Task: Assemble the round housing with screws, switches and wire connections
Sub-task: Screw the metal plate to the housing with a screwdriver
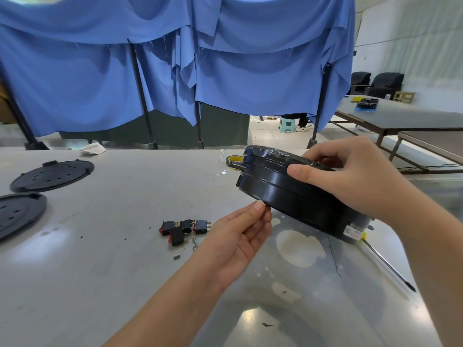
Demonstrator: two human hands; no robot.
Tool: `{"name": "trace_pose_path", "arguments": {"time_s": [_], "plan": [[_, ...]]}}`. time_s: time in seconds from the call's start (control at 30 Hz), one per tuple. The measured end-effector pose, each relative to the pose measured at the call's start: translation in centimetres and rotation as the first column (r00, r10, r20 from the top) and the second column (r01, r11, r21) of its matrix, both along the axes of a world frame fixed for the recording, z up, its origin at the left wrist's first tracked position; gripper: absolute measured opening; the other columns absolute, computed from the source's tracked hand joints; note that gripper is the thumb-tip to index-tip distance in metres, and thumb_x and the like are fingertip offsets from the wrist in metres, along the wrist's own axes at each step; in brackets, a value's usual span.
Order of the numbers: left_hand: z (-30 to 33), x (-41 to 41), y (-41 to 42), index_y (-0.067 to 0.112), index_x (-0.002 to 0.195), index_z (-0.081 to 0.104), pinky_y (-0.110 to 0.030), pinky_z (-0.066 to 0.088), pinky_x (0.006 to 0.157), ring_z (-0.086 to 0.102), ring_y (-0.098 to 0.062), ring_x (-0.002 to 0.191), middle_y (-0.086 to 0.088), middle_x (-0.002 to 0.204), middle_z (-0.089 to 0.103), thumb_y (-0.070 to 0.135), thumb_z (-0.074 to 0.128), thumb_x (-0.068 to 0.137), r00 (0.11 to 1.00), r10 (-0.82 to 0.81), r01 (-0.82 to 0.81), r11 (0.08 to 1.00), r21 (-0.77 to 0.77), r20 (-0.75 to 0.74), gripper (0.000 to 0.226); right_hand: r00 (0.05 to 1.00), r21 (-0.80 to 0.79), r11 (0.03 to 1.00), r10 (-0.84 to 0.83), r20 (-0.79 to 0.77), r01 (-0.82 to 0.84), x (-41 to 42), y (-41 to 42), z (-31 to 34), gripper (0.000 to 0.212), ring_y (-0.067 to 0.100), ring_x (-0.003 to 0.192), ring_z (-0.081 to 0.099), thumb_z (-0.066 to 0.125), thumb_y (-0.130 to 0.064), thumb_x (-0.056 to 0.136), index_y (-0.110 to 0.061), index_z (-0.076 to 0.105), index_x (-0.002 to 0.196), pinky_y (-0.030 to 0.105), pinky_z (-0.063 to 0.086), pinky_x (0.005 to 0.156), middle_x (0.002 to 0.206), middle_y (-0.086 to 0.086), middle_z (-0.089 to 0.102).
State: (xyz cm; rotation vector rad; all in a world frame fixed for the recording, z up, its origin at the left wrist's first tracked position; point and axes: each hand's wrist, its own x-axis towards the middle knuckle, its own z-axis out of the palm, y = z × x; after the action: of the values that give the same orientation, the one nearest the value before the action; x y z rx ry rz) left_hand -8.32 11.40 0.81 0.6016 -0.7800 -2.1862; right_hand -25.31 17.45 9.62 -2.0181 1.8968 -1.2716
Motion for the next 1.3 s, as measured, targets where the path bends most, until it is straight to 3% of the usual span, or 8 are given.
{"name": "trace_pose_path", "arguments": {"time_s": [0.33,0.6,0.7,0.9,1.03,1.1,1.2,1.3], "plan": [[0.1,0.7,0.0,0.005,0.071,0.077,-0.021,0.058,0.061,0.070,-0.011,0.064,-0.007,0.075,0.073,0.009,0.069,0.069,0.997,-0.068,0.067,0.997,0.032,0.029,0.009,1.000,0.011,1.000,0.016,-0.006,-0.016,0.4,0.2,0.0,0.010,-0.002,0.070,0.061,0.072,-0.042,0.074,-0.033,0.070,0.070,0.001,0.041,0.057,0.072,-0.017,0.067],[0.0,3.0,0.0,0.000,0.074,0.077,-0.025,0.060,0.059,0.074,-0.018,0.070,-0.013,0.085,0.075,0.008,0.070,0.067,0.978,-0.096,0.072,0.989,0.129,0.184,0.013,0.996,0.113,0.993,0.027,-0.087,-0.017,1.6,0.4,-0.8,0.026,-0.004,0.077,0.059,0.063,-0.056,0.066,-0.034,0.071,0.076,0.016,0.042,0.060,0.073,-0.021,0.065],[-0.4,4.1,-0.1,-0.006,0.083,0.076,-0.032,0.062,0.064,0.075,-0.025,0.079,-0.018,0.095,0.074,0.017,0.072,0.069,0.968,-0.141,0.096,0.973,0.210,0.209,0.027,0.986,0.133,0.991,0.028,-0.167,-0.006,2.9,0.9,-1.7,0.026,-0.007,0.078,0.057,0.059,-0.057,0.067,-0.034,0.068,0.075,0.017,0.044,0.061,0.068,-0.020,0.063],[-1.2,5.9,-0.2,-0.012,0.109,0.067,-0.042,0.057,0.089,0.068,-0.034,0.104,-0.025,0.114,0.067,0.037,0.079,0.064,0.958,-0.199,0.140,0.953,0.267,0.208,0.067,0.949,0.095,0.995,0.062,-0.310,-0.034,5.7,2.0,-5.2,0.022,0.007,0.077,0.056,0.061,-0.045,0.081,-0.024,0.067,0.081,0.034,0.050,0.073,0.077,-0.011,0.059],[-1.9,6.1,0.2,-0.007,0.117,0.063,-0.045,0.053,0.095,0.067,-0.034,0.108,-0.023,0.116,0.068,0.047,0.089,0.056,0.938,-0.204,0.153,0.969,0.194,0.281,0.087,0.938,0.077,0.995,0.086,-0.337,-0.064,7.1,3.0,-6.9,0.018,0.009,0.069,0.055,0.059,-0.042,0.083,-0.025,0.066,0.080,0.034,0.049,0.062,0.074,-0.011,0.055],[-2.2,6.2,0.4,-0.005,0.114,0.065,-0.043,0.055,0.093,0.068,-0.033,0.104,-0.021,0.111,0.070,0.048,0.090,0.049,0.925,-0.211,0.163,0.972,0.170,0.317,0.087,0.932,0.059,0.997,0.071,-0.356,-0.054,7.6,3.3,-7.3,0.016,0.010,0.064,0.054,0.058,-0.039,0.082,-0.026,0.066,0.078,0.033,0.049,0.055,0.071,-0.010,0.055],[-2.3,6.2,0.6,-0.001,0.095,0.073,-0.038,0.060,0.077,0.072,-0.029,0.084,-0.018,0.092,0.072,0.051,0.091,0.048,0.915,-0.216,0.169,0.972,0.163,0.340,0.072,0.920,0.057,0.997,0.074,-0.384,-0.056,8.0,3.6,-7.8,0.017,0.014,0.062,0.058,0.057,-0.036,0.081,-0.023,0.068,0.080,0.034,0.050,0.049,0.071,-0.010,0.058],[-2.4,6.0,0.7,-0.002,0.103,0.066,-0.036,0.060,0.069,0.071,-0.028,0.075,-0.017,0.086,0.071,0.049,0.082,0.056,0.906,-0.207,0.150,0.973,0.178,0.370,0.071,0.902,0.119,0.990,0.116,-0.417,-0.072,8.2,3.8,-7.9,0.024,0.010,0.063,0.057,0.048,-0.041,0.083,-0.027,0.068,0.083,0.028,0.049,0.049,0.072,-0.012,0.058]]}}
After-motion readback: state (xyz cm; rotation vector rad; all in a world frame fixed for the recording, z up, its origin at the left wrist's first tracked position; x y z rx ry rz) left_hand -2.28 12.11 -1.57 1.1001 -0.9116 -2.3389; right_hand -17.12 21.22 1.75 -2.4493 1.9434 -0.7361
